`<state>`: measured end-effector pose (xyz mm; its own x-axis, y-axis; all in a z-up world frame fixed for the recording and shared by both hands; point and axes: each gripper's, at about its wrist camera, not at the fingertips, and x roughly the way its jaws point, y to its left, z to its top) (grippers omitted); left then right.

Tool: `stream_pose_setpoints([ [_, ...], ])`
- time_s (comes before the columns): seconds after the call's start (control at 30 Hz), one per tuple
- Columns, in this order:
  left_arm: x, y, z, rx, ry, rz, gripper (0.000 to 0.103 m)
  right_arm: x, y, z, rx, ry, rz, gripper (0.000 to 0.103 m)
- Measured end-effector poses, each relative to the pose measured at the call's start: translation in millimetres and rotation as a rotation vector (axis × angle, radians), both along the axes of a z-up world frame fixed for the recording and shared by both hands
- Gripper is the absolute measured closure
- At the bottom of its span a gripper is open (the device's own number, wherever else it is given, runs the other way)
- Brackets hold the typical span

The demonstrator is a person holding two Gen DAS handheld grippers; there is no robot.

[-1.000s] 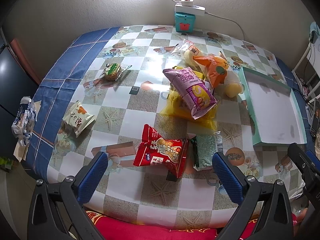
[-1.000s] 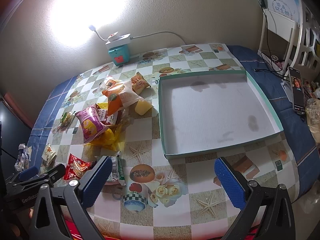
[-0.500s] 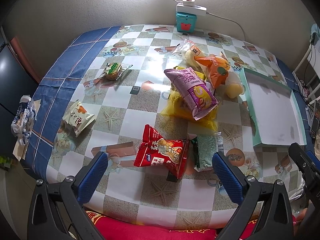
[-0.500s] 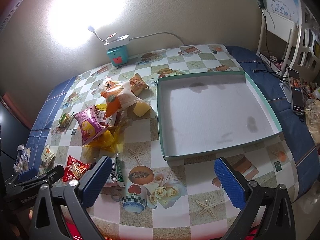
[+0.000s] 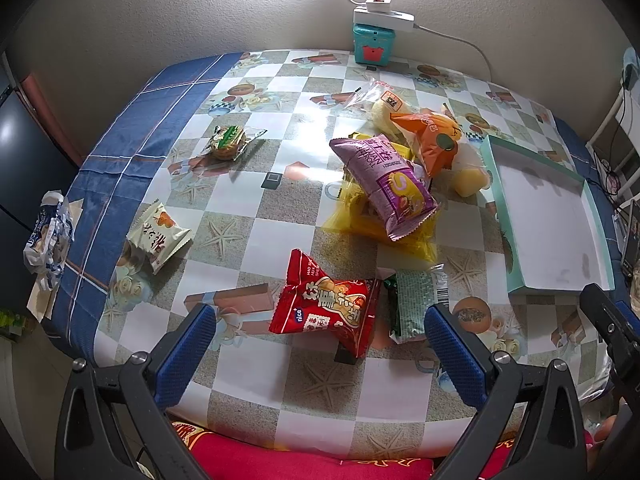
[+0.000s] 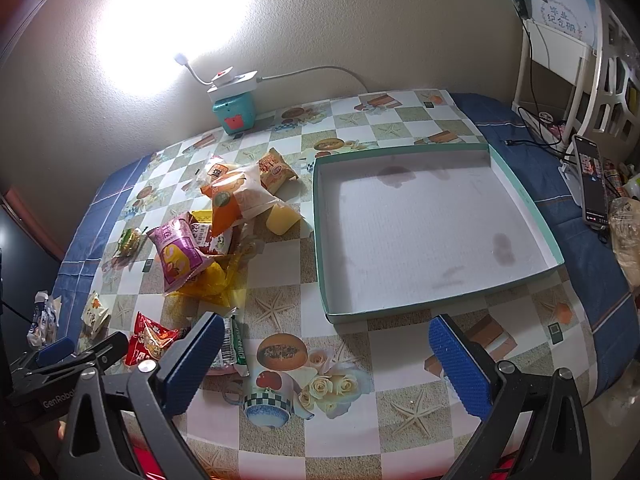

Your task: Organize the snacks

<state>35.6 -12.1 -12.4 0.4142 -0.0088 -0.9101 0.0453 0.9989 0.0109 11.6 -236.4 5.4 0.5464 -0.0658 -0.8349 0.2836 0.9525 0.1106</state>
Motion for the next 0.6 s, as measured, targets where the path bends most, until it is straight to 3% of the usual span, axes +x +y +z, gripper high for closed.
stream_pose_setpoints([
  [0.6,2.0,2.8,-2.7,-0.008,0.015,0.005,0.0,2.1,0.3,1.1,-0.01,0.002,0.002,0.0],
])
